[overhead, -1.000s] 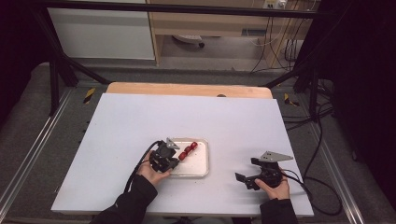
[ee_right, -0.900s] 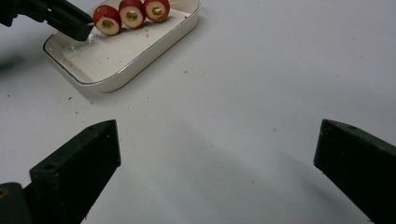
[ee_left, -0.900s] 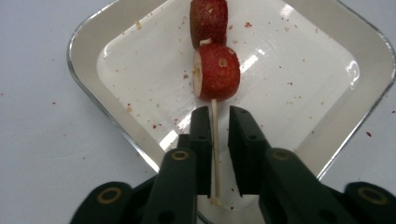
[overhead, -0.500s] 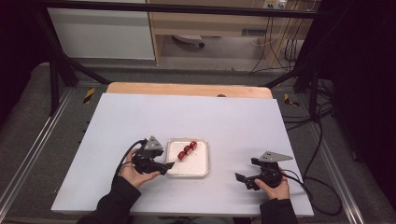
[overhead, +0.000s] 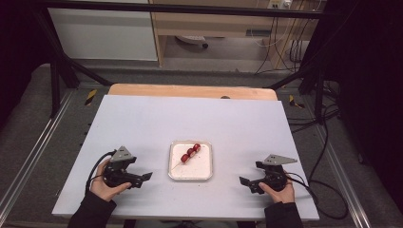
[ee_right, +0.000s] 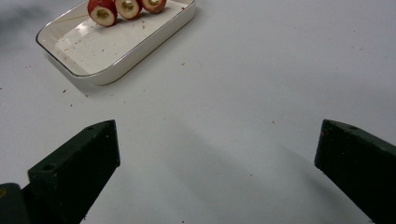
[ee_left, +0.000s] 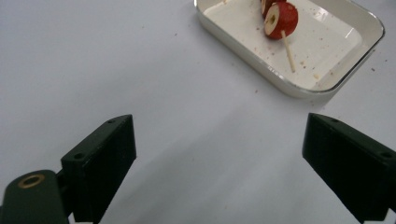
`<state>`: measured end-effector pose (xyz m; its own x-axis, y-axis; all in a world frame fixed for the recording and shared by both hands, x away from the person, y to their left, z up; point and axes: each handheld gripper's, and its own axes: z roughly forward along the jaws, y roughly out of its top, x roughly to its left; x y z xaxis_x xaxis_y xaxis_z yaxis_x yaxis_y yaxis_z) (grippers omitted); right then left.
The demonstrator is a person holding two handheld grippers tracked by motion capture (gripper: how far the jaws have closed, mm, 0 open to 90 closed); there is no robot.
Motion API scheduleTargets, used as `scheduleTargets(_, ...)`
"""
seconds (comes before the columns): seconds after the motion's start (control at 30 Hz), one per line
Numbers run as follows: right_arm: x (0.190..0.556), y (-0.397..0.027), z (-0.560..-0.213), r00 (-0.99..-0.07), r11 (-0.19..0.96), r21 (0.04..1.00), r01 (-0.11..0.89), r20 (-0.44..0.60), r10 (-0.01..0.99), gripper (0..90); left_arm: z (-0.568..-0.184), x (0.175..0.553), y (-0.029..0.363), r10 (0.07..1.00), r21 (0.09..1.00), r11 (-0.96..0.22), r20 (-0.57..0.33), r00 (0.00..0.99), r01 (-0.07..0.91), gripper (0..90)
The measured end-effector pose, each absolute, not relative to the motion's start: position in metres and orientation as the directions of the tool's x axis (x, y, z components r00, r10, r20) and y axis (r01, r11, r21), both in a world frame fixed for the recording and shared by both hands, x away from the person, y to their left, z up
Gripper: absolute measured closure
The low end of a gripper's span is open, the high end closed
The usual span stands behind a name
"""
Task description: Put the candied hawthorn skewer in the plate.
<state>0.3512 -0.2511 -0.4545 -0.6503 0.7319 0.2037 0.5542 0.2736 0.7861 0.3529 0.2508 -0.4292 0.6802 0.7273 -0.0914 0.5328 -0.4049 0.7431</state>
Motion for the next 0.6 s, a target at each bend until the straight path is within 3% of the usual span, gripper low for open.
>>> scheduleTargets(0.23, 0.351, -0.25, -0.456, -0.651, 0.286, 0.778, 0.56, 0.199, 0.733, 0.6, -0.444, 0.342, 0.274, 0.748, 0.758, -0.358, -0.116, 0.653, 0.545, 8.5)
scheduleTargets(0.6, 0.351, -0.25, -0.457, -0.657, 0.306, 0.767, 0.564, 0.193, 0.728, 0.6, -0.451, 0.343, 0.278, 0.755, 0.757, -0.365, -0.101, 0.647, 0.543, 8.5)
